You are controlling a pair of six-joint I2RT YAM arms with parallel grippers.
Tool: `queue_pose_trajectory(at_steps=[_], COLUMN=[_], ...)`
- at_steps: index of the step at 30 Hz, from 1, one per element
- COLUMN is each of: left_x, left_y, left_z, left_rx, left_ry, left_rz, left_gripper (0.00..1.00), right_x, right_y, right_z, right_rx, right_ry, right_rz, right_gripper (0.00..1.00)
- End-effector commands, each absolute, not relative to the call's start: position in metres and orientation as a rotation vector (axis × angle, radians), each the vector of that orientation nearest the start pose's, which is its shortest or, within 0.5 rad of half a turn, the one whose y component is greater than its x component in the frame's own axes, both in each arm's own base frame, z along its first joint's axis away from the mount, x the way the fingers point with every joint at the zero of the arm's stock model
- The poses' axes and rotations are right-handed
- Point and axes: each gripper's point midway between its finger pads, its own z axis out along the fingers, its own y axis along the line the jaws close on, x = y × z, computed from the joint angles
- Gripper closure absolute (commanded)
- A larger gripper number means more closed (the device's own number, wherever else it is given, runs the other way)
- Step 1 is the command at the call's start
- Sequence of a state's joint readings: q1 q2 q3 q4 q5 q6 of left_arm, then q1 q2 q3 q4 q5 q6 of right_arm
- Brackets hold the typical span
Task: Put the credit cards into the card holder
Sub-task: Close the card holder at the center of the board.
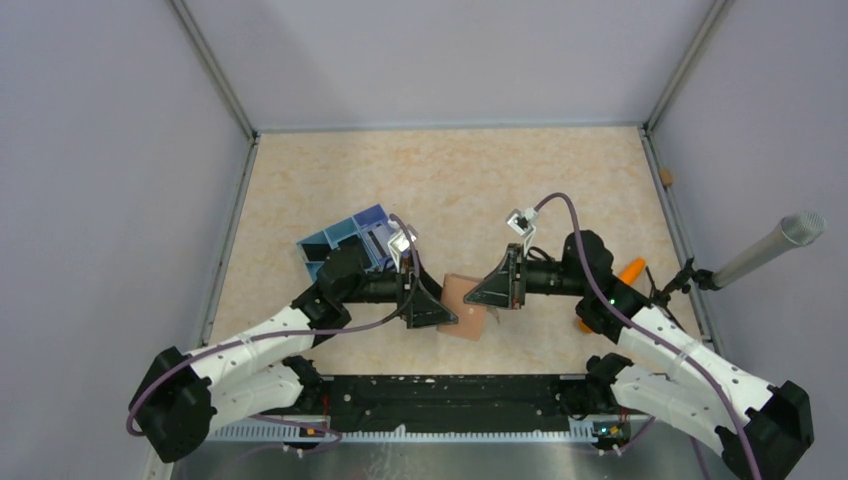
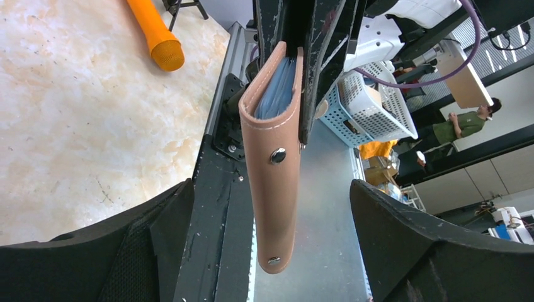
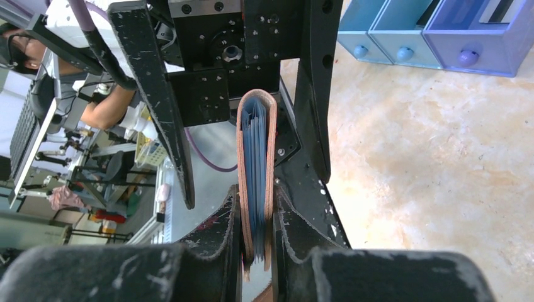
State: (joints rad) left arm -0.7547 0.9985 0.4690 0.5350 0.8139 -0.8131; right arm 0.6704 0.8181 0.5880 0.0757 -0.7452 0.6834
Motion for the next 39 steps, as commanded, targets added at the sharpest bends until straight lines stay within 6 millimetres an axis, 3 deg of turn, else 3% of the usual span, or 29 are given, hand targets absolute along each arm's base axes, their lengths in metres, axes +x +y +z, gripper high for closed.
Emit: queue_pose_trajectory(at_steps=[1, 7, 11, 13, 14, 16, 18, 19, 25, 31, 39], left_x=[0.106, 0.105, 0.108, 0.112, 0.114, 0.117, 0.123, 0.126, 0.137, 0.138, 0.137], left_y=[-0.304, -0.305, -0.307, -0.308, -0.308, -0.307, -0.305, -0.304, -0.299, -0.296, -0.296], left_z=[0.229, 0.227, 0.23, 0.229, 0.227, 0.223, 0.219, 0.218, 0.215, 0.219, 0.218], left_rx=[0.743, 0.73, 0.696, 0.66, 0.636, 0.598, 0.544, 0.517, 0.386, 0.353, 0.346], left_ry=[1.774, 1.784, 1.774, 1.789, 1.803, 1.82, 1.846, 1.857, 1.909, 1.893, 1.9], left_rz=[-1.752, -1.777, -1.795, -1.788, -1.779, -1.764, -1.733, -1.715, -1.661, -1.662, -1.666], left_gripper=[0.09, 0.29, 0.59, 0.8, 0.88, 0.98, 1.0, 1.0, 1.0, 1.0, 1.0], right_x=[0.124, 0.12, 0.124, 0.131, 0.135, 0.146, 0.155, 0.157, 0.163, 0.161, 0.165], right_y=[0.276, 0.277, 0.279, 0.278, 0.277, 0.273, 0.265, 0.26, 0.235, 0.224, 0.226], right_z=[0.283, 0.284, 0.275, 0.271, 0.267, 0.261, 0.252, 0.251, 0.227, 0.207, 0.215], right_rx=[-0.65, -0.659, -0.641, -0.608, -0.583, -0.529, -0.479, -0.462, -0.381, -0.357, -0.353], right_ry=[1.74, 1.727, 1.763, 1.792, 1.818, 1.863, 1.914, 1.922, 2.009, 2.075, 2.026], right_rz=[1.613, 1.648, 1.638, 1.604, 1.574, 1.488, 1.388, 1.347, 1.158, 1.09, 1.103], right_gripper=[1.0, 1.0, 1.0, 1.0, 0.91, 0.64, 0.44, 0.39, 0.34, 0.42, 0.69])
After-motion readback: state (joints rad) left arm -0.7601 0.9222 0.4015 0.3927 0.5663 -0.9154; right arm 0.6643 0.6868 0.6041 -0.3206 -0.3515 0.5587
